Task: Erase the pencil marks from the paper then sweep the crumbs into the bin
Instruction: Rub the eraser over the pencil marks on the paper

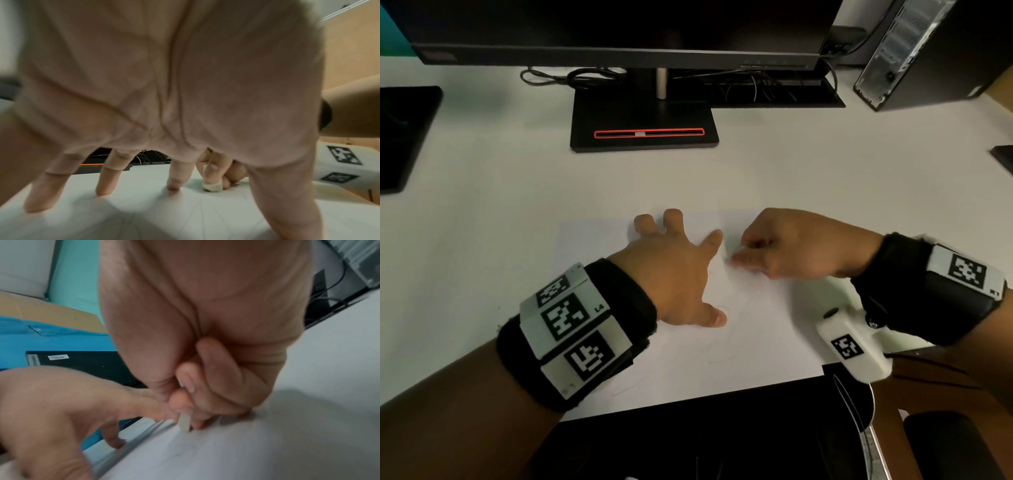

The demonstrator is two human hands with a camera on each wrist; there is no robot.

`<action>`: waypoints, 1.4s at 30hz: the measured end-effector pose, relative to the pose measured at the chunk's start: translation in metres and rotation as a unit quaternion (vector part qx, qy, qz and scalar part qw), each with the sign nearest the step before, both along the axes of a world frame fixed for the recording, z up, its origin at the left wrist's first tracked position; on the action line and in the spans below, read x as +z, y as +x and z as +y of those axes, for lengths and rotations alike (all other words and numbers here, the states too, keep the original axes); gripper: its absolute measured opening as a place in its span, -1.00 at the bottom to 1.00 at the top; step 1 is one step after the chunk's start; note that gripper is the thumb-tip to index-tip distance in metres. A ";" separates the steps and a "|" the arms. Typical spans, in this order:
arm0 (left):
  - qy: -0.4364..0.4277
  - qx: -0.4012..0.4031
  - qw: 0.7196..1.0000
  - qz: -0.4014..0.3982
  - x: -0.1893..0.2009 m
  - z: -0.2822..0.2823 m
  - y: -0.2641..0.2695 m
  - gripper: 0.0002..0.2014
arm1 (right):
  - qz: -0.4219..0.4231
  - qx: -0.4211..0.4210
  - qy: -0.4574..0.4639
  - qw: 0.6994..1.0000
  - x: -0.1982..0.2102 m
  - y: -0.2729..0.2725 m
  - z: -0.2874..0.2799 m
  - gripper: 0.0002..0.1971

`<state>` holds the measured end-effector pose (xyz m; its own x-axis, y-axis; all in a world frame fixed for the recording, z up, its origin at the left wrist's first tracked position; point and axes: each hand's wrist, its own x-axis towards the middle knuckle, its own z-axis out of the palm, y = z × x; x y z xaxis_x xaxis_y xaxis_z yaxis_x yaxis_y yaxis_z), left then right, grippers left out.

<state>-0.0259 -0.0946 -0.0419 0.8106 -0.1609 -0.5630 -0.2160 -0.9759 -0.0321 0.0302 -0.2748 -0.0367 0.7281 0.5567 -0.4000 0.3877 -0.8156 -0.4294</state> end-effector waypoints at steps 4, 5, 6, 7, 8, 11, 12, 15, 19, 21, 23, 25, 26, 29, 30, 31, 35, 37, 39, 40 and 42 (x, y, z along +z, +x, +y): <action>0.003 0.001 1.000 0.002 0.000 0.000 0.000 0.11 | 0.000 0.028 -0.012 1.000 0.000 -0.007 0.006 -0.52; 0.001 0.000 1.000 0.002 0.000 -0.001 0.000 0.11 | 0.013 0.041 -0.016 0.999 -0.001 -0.010 0.007 -0.52; -0.001 0.000 1.000 0.001 -0.001 0.000 0.000 0.11 | 0.016 0.041 -0.018 0.999 -0.001 -0.010 0.007 -0.52; -0.003 0.000 1.000 0.001 -0.001 0.000 0.000 0.11 | 0.010 0.029 -0.015 0.999 -0.001 -0.007 0.006 -0.52; -0.004 0.000 1.000 0.002 -0.002 0.001 0.000 0.11 | 0.000 0.010 -0.010 1.000 0.000 -0.003 0.004 -0.53; -0.005 0.003 1.000 0.003 -0.002 0.001 0.000 0.11 | -0.016 0.011 -0.013 1.000 0.002 -0.003 0.005 -0.53; -0.005 0.004 1.000 0.003 -0.002 0.001 0.000 0.12 | -0.005 0.030 -0.018 0.999 0.000 -0.007 0.007 -0.53; -0.005 0.003 1.000 0.000 -0.003 0.001 0.000 0.12 | 0.018 0.043 -0.018 0.999 -0.001 -0.011 0.007 -0.53; -0.002 0.002 1.000 -0.002 -0.002 0.002 0.000 0.11 | -0.035 0.005 -0.013 0.999 0.001 -0.004 0.004 -0.54; -0.008 0.002 1.000 0.000 -0.003 0.001 0.000 0.11 | -0.015 0.033 -0.022 0.999 -0.001 -0.011 0.007 -0.53; -0.012 0.004 1.000 0.000 -0.003 0.002 0.000 0.11 | -0.001 0.033 -0.018 0.999 -0.001 -0.011 0.008 -0.53; -0.013 0.006 1.000 0.002 -0.003 0.002 0.000 0.11 | -0.013 0.007 -0.008 1.000 0.001 -0.005 0.007 -0.53; -0.012 0.007 1.000 0.003 -0.003 0.002 0.000 0.11 | -0.019 0.001 -0.009 1.000 0.002 -0.005 0.008 -0.53; -0.012 0.006 1.000 0.003 -0.003 0.001 -0.001 0.11 | 0.006 0.035 -0.021 0.999 0.000 -0.014 0.012 -0.52; -0.011 0.004 1.000 0.000 -0.003 0.002 -0.001 0.11 | 0.015 0.042 -0.021 0.999 -0.001 -0.015 0.011 -0.52; -0.009 0.002 1.000 -0.003 -0.003 0.002 -0.001 0.10 | 0.017 0.038 -0.017 0.999 0.000 -0.013 0.010 -0.52; 0.003 -0.008 1.000 -0.014 -0.002 0.001 -0.003 0.06 | -0.010 0.003 -0.010 1.000 0.001 -0.008 0.001 -0.53; -0.008 -0.005 1.000 -0.012 -0.002 0.001 -0.004 0.03 | 0.006 0.030 -0.022 0.999 -0.001 -0.016 0.001 -0.52; -0.016 -0.003 1.000 -0.010 -0.001 0.001 -0.005 -0.01 | 0.022 0.030 -0.012 0.999 -0.002 -0.019 -0.003 -0.50; -0.014 -0.004 1.000 -0.010 -0.001 0.001 -0.005 -0.02 | 0.022 0.014 -0.002 1.000 -0.001 -0.016 -0.006 -0.50; -0.012 -0.005 1.000 -0.002 0.001 0.002 -0.006 -0.04 | 0.003 -0.012 0.002 1.000 0.001 -0.012 -0.009 -0.51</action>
<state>-0.0318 -0.0921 -0.0413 0.8114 -0.1827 -0.5552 -0.2255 -0.9742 -0.0092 0.0186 -0.2843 -0.0361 0.7395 0.5398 -0.4022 0.3651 -0.8236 -0.4340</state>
